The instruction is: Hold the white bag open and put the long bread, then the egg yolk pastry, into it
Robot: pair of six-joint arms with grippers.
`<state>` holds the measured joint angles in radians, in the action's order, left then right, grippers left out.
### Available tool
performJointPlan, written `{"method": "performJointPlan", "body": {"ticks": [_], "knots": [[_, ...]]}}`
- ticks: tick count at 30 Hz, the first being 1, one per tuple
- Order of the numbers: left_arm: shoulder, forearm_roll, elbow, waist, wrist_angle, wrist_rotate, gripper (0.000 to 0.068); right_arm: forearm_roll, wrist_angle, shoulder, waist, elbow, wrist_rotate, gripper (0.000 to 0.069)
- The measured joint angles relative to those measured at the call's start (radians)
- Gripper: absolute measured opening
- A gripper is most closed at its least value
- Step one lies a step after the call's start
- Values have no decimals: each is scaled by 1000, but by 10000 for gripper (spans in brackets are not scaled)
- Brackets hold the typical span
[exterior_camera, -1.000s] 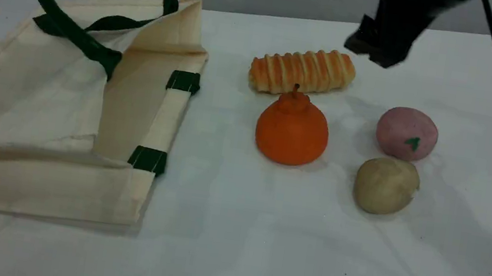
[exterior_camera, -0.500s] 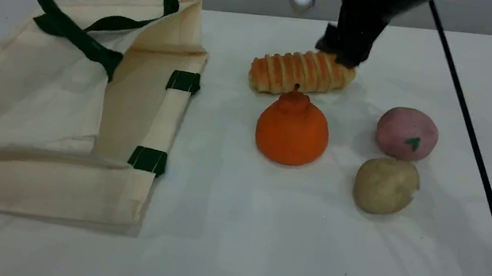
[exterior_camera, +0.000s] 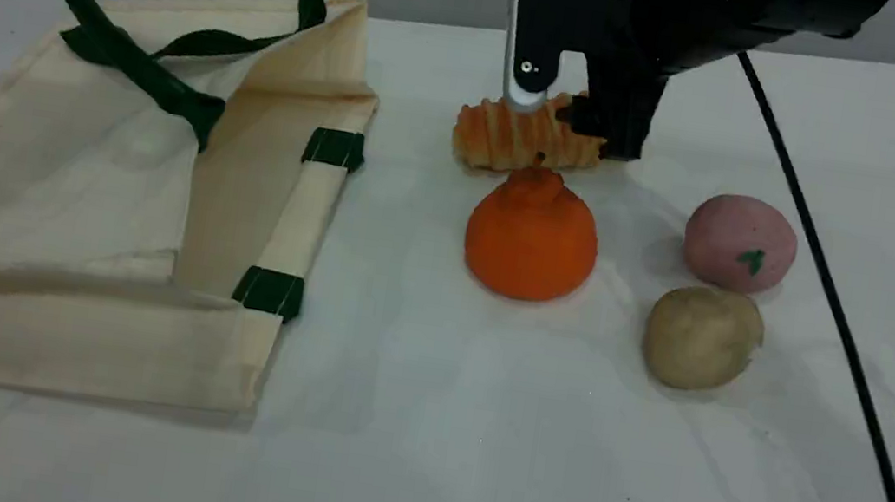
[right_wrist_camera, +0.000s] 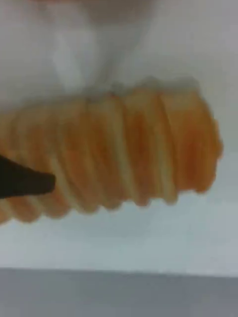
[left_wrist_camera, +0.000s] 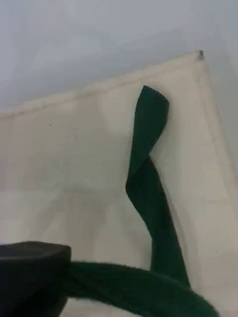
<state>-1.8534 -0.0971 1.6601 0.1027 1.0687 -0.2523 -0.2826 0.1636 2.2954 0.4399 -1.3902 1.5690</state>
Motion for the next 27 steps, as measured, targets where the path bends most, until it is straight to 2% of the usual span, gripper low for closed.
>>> {"method": "performJointPlan", "body": {"ticks": [7, 17, 27], "knots": [[0, 0, -1, 0, 1, 0, 93, 0, 18, 47, 0, -23, 1, 589], [0, 16, -1, 0, 1, 0, 92, -1, -120, 46, 0, -23, 2, 589], [0, 16, -1, 0, 17, 2, 92, -2, -164, 47, 0, -23, 1, 589]]}}
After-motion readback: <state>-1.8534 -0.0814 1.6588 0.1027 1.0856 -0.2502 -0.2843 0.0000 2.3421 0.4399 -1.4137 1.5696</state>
